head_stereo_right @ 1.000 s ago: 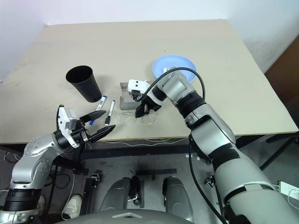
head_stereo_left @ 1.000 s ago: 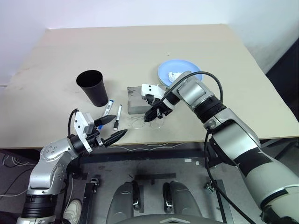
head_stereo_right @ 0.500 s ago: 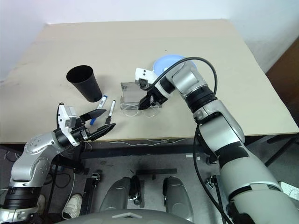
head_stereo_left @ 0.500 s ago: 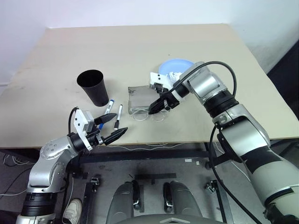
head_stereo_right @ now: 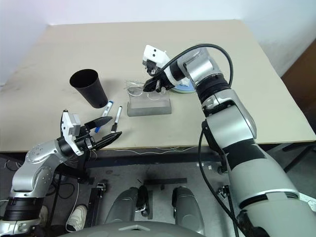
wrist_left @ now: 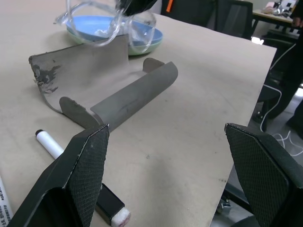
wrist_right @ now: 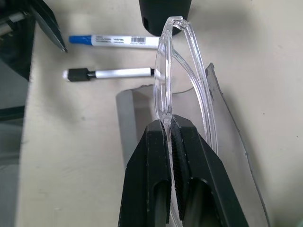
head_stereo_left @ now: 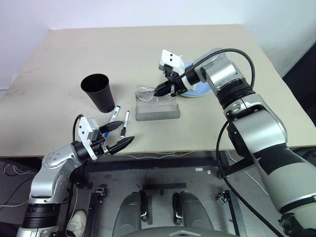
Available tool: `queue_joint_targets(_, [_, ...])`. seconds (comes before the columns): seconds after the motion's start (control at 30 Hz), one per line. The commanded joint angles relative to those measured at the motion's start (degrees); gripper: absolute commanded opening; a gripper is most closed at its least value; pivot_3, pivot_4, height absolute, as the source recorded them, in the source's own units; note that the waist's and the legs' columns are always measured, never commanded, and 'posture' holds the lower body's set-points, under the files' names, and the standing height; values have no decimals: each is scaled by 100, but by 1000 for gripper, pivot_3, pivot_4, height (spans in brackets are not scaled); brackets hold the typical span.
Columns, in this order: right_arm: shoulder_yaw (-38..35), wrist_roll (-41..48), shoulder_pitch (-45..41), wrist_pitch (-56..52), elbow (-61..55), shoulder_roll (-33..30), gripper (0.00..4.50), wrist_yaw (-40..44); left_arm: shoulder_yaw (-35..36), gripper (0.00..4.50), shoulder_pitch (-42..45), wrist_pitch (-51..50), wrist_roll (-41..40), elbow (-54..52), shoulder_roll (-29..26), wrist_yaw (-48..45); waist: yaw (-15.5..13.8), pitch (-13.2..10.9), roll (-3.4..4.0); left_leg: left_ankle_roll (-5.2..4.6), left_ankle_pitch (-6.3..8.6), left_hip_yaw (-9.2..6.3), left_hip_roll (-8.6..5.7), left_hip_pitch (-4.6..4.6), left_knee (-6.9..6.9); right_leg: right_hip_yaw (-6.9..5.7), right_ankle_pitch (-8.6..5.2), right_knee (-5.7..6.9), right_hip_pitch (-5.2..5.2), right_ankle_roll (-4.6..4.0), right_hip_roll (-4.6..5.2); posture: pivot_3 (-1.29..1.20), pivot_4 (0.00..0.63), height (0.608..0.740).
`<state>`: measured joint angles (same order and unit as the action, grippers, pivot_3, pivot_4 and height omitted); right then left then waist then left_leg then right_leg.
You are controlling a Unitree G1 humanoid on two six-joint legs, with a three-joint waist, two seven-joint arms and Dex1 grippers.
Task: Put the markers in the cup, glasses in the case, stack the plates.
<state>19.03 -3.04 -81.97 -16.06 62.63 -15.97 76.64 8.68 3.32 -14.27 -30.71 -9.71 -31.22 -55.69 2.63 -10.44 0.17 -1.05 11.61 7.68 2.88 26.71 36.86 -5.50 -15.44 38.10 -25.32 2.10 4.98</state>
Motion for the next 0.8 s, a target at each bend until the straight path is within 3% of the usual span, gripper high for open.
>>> queue_joint_targets(0.03, [-120,-120,-267,404,244,115,39,-124,137,4093,-53,58,-97,-216,-57,12,2,0,0,0,0,1,0,1,0,0,0,0,0,1,0,0,150,710])
queue_joint_targets(0.4, [96,-764,-141,1163,769,341,39,-152,123,4093,-228,27,-89,-423,-37,180,0,0,1,0,-1,2,0,1,8,0,2,4,2,4,-2,0,150,710])
queue_joint_targets(0.8, [229,-1290,-248,772,1192,578,39,18,128,4093,-318,7,-107,-527,-40,275,3,0,0,2,-2,2,1,-2,11,-1,3,9,5,5,-4,0,150,710])
